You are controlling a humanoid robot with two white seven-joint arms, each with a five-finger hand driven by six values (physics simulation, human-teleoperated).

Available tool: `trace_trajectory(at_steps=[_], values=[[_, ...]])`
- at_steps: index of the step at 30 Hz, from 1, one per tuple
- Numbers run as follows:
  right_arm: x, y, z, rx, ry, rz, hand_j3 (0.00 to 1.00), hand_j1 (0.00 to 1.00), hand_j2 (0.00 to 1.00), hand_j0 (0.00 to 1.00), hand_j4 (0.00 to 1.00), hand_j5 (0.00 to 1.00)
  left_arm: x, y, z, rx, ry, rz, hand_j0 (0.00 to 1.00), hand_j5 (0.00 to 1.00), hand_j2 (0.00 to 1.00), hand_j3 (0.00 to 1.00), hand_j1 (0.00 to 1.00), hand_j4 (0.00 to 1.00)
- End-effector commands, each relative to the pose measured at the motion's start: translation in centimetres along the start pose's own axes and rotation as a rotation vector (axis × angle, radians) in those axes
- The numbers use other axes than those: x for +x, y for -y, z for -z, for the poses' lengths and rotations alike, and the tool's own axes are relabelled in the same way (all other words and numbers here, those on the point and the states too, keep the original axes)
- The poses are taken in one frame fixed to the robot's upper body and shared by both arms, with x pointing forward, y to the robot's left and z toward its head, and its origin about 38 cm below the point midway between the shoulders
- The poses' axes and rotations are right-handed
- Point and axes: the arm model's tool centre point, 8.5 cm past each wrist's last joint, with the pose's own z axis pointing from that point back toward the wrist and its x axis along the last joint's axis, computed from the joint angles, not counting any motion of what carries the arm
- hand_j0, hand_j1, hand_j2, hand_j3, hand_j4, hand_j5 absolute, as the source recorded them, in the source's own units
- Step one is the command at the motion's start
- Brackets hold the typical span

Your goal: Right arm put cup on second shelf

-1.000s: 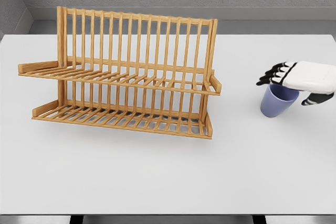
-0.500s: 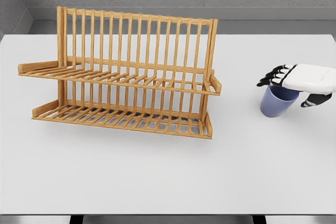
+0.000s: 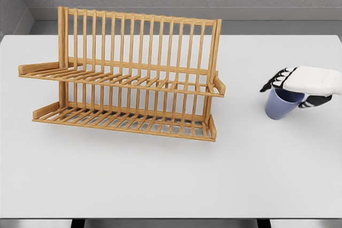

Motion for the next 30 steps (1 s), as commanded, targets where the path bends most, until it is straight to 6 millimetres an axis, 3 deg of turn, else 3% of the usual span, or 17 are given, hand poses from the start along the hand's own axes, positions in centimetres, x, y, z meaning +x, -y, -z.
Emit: trace_trajectory(at_steps=[1,14,30], values=[[0.0,0.0,0.0,-0.002,0.0,0.005,0.67,0.67,0.67,0.67,0.67,0.67,0.0,0.0,0.0,0.0,0.0,0.0,1.0,1.0,1.0,1.0,1.0,1.0],[-0.1,1.2,-0.6,-0.03,-0.005,-0.008,0.65,0.65,0.65,0.65,0.65,0.65,0.0,0.0,0.0,0.0,0.0,0.0,1.0,1.0,1.0,1.0,1.0,1.0],[-1.2,5.2,-2.7,-0.125,-0.055,-0.059,0.65,0.65,0.65,0.65,0.65,0.65,0.0,0.0,0.0,0.0,0.0,0.0,1.0,1.0,1.0,1.0,1.0,1.0]])
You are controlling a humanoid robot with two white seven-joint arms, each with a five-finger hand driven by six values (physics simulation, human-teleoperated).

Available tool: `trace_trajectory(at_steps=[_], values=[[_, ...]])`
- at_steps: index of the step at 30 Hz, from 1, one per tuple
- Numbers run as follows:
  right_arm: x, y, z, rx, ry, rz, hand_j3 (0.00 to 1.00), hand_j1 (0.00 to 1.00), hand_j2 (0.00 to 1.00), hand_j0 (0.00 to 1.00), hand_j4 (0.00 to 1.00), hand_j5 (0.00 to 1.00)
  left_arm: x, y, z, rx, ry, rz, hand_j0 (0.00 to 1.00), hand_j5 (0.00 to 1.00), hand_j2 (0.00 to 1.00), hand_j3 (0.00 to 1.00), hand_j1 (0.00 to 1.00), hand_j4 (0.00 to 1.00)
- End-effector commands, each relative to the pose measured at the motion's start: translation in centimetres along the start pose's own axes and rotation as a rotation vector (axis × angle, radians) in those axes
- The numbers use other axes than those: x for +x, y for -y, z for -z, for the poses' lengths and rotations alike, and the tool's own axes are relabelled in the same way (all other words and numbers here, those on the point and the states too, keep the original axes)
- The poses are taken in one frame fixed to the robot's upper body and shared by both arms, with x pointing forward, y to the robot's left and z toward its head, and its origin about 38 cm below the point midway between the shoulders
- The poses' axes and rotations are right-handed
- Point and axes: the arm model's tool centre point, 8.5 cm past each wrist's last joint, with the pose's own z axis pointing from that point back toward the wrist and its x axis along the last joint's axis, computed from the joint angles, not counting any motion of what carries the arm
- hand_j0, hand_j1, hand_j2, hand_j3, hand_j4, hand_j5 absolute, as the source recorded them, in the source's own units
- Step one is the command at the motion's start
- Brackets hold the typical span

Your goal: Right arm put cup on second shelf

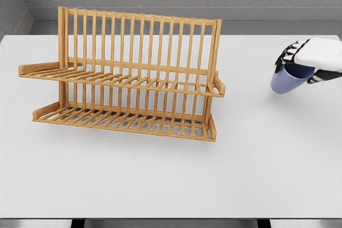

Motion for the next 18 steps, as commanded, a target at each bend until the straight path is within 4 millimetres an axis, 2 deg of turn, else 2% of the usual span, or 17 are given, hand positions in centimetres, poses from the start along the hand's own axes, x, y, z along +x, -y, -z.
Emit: trace_trajectory(at_steps=[1,4,9,13,18], values=[[-0.1,0.3,-0.1,-0.009,-0.003,0.002,0.65,0.65,0.65,0.65,0.65,0.65,0.0,0.0,0.0,0.0,0.0,0.0,1.0,1.0,1.0,1.0,1.0,1.0],[-0.2,1.2,-0.3,-0.025,-0.007,-0.014,0.65,0.65,0.65,0.65,0.65,0.65,0.0,0.0,0.0,0.0,0.0,0.0,1.0,1.0,1.0,1.0,1.0,1.0],[0.9,2.4,-0.2,-0.042,0.017,-0.054,0.64,0.64,0.64,0.64,0.64,0.64,0.0,0.0,0.0,0.0,0.0,0.0,1.0,1.0,1.0,1.0,1.0,1.0],[2.1,4.0,-0.1,-0.069,0.046,-0.103,0.64,0.64,0.64,0.64,0.64,0.64,0.0,0.0,0.0,0.0,0.0,0.0,1.0,1.0,1.0,1.0,1.0,1.0],[3.8,4.9,0.2,-0.085,0.086,-0.146,0.64,0.64,0.64,0.64,0.64,0.64,0.0,0.0,0.0,0.0,0.0,0.0,1.0,1.0,1.0,1.0,1.0,1.0]])
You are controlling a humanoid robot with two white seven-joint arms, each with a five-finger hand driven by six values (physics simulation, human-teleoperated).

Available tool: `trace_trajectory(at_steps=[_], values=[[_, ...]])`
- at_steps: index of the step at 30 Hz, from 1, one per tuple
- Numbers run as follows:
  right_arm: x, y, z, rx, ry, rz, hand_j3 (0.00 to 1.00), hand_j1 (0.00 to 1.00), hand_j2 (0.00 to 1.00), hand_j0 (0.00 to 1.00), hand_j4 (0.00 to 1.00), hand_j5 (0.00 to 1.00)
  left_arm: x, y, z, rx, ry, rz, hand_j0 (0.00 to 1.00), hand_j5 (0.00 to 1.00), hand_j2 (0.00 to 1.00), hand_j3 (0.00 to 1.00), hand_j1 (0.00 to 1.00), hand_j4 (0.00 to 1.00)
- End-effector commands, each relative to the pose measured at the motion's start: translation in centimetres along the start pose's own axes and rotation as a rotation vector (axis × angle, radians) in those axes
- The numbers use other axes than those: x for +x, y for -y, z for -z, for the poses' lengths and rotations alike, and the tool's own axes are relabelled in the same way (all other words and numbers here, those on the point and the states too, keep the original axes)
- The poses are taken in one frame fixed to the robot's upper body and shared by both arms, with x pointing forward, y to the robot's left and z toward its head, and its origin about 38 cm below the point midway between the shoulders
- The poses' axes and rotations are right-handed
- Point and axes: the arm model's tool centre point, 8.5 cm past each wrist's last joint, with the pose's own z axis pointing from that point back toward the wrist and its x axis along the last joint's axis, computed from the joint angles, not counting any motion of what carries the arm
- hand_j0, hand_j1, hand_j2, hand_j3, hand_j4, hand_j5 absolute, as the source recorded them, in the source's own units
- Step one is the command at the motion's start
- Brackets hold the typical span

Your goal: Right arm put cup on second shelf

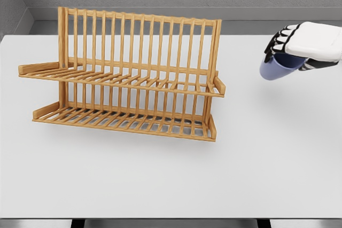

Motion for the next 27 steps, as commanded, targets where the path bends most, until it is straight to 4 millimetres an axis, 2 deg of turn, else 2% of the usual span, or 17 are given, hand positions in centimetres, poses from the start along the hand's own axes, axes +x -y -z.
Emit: trace_trajectory(at_steps=[1,10,27], values=[[0.8,0.6,0.2,-0.013,0.021,-0.017,0.64,0.64,0.64,0.64,0.64,0.64,0.0,0.0,0.0,0.0,0.0,0.0,1.0,1.0,1.0,1.0,1.0,1.0],[3.2,3.7,0.9,-0.076,0.084,-0.105,0.64,0.64,0.64,0.64,0.64,0.64,0.0,0.0,0.0,0.0,0.0,0.0,1.0,1.0,1.0,1.0,1.0,1.0],[4.5,5.2,3.3,-0.144,0.148,-0.11,0.65,0.65,0.65,0.65,0.65,0.65,0.0,0.0,0.0,0.0,0.0,0.0,1.0,1.0,1.0,1.0,1.0,1.0]])
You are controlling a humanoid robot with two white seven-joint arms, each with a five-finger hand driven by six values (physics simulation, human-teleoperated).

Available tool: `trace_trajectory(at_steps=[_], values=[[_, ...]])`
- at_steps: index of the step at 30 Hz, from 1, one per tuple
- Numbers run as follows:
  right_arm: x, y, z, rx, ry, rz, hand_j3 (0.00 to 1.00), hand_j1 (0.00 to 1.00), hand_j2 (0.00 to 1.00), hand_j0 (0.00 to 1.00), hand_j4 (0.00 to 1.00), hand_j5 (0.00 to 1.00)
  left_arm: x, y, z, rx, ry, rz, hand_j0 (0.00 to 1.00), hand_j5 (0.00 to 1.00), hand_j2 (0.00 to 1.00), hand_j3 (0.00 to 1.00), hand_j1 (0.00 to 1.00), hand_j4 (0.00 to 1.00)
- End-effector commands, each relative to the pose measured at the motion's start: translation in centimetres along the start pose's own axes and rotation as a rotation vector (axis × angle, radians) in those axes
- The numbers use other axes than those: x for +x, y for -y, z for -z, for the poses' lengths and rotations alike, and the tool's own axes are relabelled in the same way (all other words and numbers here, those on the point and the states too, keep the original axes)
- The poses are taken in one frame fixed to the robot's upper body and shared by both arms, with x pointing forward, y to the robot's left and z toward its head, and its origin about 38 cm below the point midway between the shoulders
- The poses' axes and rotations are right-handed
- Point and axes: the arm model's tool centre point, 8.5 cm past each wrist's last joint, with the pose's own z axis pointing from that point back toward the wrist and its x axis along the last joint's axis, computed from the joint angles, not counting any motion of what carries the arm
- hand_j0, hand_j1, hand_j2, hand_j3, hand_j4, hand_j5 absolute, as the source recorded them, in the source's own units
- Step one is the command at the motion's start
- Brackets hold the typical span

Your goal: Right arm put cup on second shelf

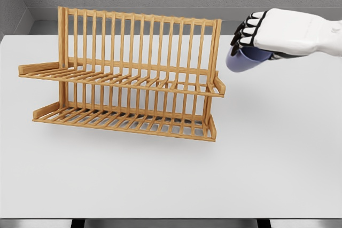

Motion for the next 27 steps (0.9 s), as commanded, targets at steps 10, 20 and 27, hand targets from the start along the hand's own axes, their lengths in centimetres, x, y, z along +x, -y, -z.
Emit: trace_trajectory(at_steps=[10,20,27], values=[[1.1,0.8,2.6,-0.033,0.065,-0.002,0.65,0.65,0.65,0.65,0.65,0.65,0.0,0.0,0.0,0.0,0.0,0.0,1.0,1.0,1.0,1.0,1.0,1.0],[2.1,0.8,4.5,-0.025,0.122,-0.006,0.65,0.65,0.65,0.65,0.65,0.65,0.0,0.0,0.0,0.0,0.0,0.0,1.0,1.0,1.0,1.0,1.0,1.0],[2.5,0.4,5.1,-0.007,0.143,-0.004,0.65,0.65,0.65,0.65,0.65,0.65,0.0,0.0,0.0,0.0,0.0,0.0,1.0,1.0,1.0,1.0,1.0,1.0]])
